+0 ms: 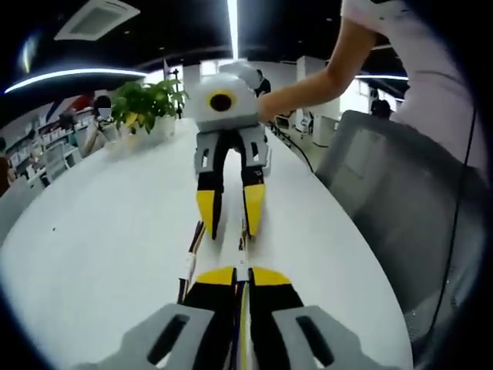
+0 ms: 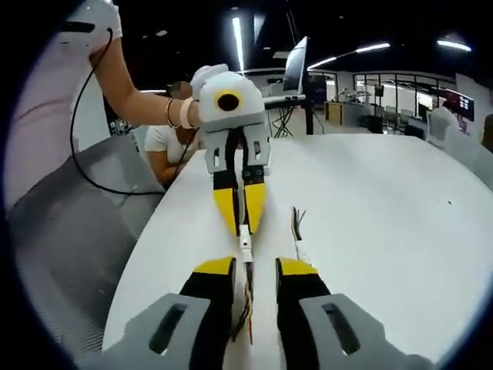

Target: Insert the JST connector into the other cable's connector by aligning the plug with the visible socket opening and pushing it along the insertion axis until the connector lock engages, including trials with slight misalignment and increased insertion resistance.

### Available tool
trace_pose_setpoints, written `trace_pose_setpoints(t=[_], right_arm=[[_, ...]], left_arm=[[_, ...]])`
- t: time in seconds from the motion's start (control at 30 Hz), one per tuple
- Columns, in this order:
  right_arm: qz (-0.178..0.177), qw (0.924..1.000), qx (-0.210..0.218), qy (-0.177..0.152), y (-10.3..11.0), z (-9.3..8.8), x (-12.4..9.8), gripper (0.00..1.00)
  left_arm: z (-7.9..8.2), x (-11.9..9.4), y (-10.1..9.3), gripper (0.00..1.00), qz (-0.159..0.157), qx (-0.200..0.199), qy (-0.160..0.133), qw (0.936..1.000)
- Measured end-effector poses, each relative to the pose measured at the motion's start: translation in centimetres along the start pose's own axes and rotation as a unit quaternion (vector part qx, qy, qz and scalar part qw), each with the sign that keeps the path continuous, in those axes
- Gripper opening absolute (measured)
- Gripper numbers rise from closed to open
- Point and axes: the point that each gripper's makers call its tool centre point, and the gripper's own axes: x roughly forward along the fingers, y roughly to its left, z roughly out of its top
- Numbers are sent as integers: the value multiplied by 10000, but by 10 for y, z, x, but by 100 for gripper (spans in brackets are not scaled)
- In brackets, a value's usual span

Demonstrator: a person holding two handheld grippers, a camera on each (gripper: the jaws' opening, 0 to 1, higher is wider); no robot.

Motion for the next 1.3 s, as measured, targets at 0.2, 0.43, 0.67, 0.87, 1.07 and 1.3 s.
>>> trace_pose_setpoints(t=[0.2,0.43,0.67,0.87,1.07,1.3], right_arm=[[63,9992,-287,277,3,-12,14,8],[113,9989,-375,268,2,-14,21,2],[96,9995,-280,115,1,-10,22,2],[133,9995,-118,-248,1,6,24,1],[92,9998,-110,-113,0,-5,26,1],[13,9998,-70,-160,-2,-4,25,1]], left_arm=[[1,-1,2,0,43,-22,-48,10000],[4,0,3,0,93,-52,-94,9999],[10,3,3,0,104,-135,-283,9995],[18,5,6,0,145,-181,-481,9986],[10,2,7,0,215,-196,-315,9991],[-1,-12,16,9,514,-302,-141,9981]])
